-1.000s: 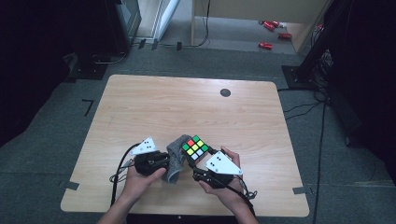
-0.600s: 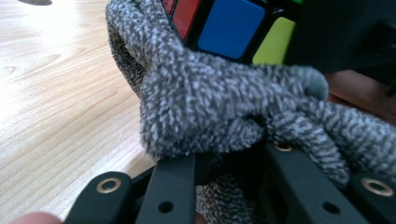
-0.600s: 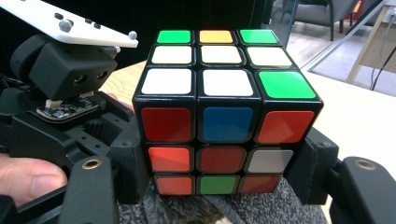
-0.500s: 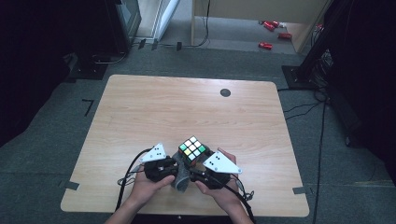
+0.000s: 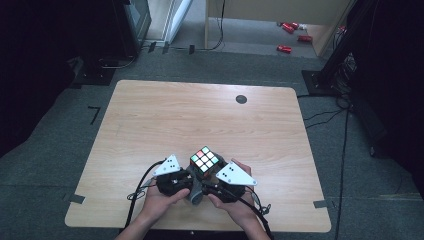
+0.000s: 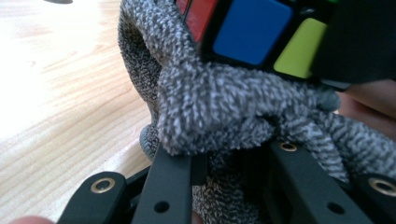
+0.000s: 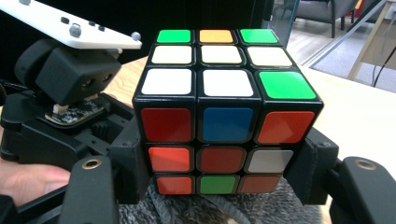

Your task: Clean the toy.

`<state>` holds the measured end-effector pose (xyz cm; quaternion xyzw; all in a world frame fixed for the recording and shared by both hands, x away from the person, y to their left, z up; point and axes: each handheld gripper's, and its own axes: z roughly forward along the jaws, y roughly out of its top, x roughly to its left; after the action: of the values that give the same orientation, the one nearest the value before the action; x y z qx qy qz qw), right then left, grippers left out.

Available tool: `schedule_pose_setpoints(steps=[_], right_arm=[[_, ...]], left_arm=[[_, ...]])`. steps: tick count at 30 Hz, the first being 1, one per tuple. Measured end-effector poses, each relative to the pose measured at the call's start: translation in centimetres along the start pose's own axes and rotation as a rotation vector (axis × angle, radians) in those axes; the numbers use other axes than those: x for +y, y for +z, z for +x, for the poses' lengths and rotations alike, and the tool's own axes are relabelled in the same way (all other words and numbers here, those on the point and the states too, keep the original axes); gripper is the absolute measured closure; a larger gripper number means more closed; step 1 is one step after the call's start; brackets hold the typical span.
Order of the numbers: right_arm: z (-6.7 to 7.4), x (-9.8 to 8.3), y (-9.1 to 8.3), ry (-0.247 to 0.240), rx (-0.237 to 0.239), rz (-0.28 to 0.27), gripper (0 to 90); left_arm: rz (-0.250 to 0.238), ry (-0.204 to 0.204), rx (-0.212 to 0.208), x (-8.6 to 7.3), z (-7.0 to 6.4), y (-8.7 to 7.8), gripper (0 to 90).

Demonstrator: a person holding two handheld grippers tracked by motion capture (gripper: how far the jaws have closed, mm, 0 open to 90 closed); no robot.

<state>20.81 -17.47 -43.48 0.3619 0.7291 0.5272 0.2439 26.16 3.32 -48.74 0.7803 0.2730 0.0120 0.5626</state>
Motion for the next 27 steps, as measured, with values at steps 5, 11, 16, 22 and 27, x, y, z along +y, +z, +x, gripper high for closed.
schedule_pose_setpoints(steps=[5, 11, 16, 22, 27], right_arm=[[-0.5, 0.0, -0.3, -0.011, -0.008, 0.014, 34.4], [0.0, -0.1, 0.1, -0.008, 0.014, 0.025, 34.4], [0.0, -0.3, 0.3, -0.020, 0.010, 0.032, 34.4], [-1.1, -0.6, 0.1, -0.025, -0.024, 0.046, 34.4], [-2.1, -1.0, -0.2, -0.043, -0.057, 0.064, 34.4]], left_arm=[[-0.032, -0.058, 0.077, 0.2, 1.5, -1.3, 77.8], [-0.010, -0.044, 0.045, -0.1, 1.2, -0.7, 76.8], [0.012, -0.014, 0.024, -0.1, 0.7, -0.3, 74.1], [0.009, -0.041, 0.094, 0.3, 2.3, -1.7, 69.6], [0.091, -0.035, 0.132, 0.3, 3.4, -2.0, 56.7]])
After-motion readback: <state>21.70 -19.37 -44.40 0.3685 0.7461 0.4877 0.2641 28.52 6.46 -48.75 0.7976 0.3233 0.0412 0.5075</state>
